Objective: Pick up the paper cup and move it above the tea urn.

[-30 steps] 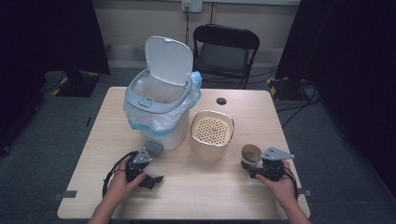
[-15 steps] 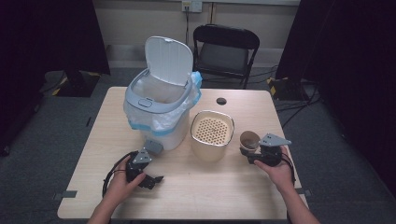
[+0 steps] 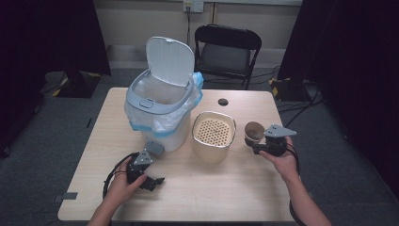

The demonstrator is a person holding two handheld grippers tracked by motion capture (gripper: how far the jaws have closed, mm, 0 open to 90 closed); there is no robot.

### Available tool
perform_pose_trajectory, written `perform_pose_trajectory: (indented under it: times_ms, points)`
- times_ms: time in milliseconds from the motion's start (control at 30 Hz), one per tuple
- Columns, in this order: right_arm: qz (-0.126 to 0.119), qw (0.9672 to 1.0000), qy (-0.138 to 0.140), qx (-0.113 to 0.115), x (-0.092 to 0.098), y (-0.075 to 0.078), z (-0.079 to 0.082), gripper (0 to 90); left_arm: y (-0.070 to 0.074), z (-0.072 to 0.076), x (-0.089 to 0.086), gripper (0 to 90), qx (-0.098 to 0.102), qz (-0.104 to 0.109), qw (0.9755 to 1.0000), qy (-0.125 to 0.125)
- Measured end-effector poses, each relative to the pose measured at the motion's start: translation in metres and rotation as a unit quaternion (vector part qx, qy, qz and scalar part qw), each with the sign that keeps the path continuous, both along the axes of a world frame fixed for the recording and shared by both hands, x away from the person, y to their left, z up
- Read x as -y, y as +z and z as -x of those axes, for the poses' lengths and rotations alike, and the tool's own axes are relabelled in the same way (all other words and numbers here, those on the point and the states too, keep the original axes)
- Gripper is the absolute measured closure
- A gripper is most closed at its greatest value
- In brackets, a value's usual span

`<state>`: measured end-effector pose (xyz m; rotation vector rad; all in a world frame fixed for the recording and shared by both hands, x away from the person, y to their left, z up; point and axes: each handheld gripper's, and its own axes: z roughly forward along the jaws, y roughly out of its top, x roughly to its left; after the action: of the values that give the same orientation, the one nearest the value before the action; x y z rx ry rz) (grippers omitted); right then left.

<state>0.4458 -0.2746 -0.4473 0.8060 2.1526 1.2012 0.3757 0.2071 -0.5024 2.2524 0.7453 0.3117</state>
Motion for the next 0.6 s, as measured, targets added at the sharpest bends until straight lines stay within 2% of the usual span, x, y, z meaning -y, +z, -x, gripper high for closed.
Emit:
perform_pose_trajectory:
  times_ms: [67, 133, 367, 600]
  points:
    - [0.002, 1.0, 0.0, 0.004, 0.001, 0.002, -0.004, 30.7, 0.0, 0.0, 0.0, 0.0, 0.0, 0.0, 1.0, 0.0]
    - [0.015, 0.9999, -0.004, 0.003, 0.002, 0.005, -0.01, 30.8, 0.0, 0.0, 0.0, 0.0, 0.0, 0.0, 1.0, 0.0]
    - [0.022, 0.9997, -0.004, 0.014, 0.004, 0.012, -0.023, 30.9, 0.0, 0.0, 0.0, 0.0, 0.0, 0.0, 1.0, 0.0]
    - [0.035, 0.9989, 0.014, 0.028, -0.003, 0.021, -0.04, 31.1, 0.0, 0.0, 0.0, 0.0, 0.0, 0.0, 1.0, 0.0]
